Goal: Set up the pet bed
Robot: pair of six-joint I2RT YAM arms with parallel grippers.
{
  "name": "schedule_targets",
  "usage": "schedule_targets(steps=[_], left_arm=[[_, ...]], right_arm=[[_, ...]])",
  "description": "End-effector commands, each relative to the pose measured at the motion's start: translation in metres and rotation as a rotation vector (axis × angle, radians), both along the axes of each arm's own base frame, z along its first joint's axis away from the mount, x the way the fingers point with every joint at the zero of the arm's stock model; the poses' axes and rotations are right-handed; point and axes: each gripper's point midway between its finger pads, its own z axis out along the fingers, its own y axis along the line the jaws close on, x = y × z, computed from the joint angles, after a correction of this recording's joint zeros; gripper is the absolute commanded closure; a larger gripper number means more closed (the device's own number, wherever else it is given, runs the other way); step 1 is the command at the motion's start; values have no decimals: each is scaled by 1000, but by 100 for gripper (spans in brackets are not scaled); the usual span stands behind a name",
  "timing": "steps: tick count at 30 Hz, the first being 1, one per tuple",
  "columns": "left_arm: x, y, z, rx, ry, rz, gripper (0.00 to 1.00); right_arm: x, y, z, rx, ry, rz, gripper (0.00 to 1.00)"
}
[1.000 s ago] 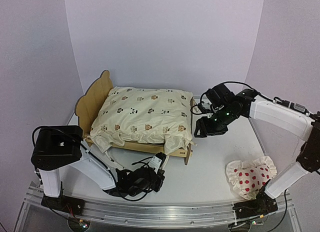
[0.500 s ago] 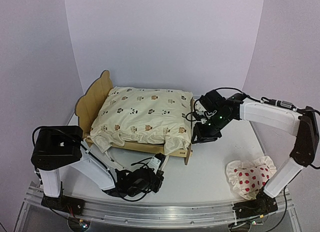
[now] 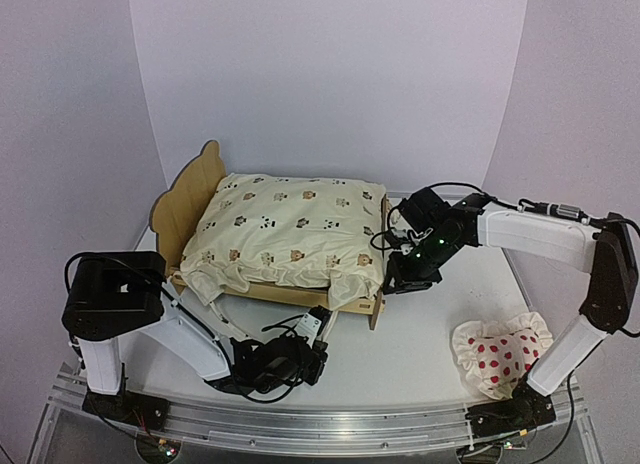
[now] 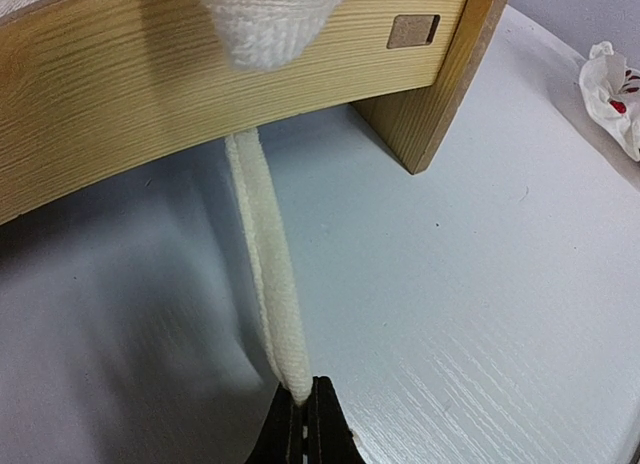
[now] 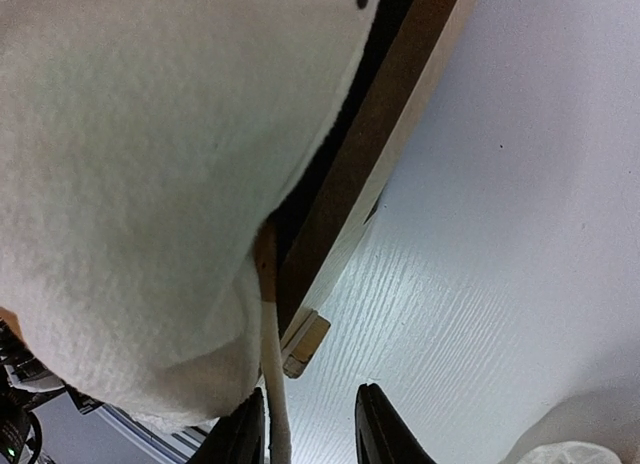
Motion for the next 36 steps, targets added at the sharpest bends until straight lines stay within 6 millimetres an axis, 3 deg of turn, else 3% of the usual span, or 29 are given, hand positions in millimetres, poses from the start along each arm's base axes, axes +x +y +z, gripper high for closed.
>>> schedule_targets(steps=[1,4,8,14,22,28,36], left_arm=[[-2,-3,10,-27,7,-6,100],[-2,-3,9,-26,9,-5,100],[-2,-3,10,-23,11,-7,100],[-12,-11,19,-7,34,-73,100],[-52,-30,36,125,58,-259,100],[-80,-32,56,122,120,-357,100],[-112,-28,76,85,213,-441,100]], right_arm=[[6,9,10,47,-22,6,69],[7,9,10,47,-27,8,78],[6,10,16,61,-33,11,99],[-17,9,27,134,10,27,100],[-77,14,33,173,99,120,100],[-117,19,25,128,112,191,100],[-147,24,0,61,97,228,100]])
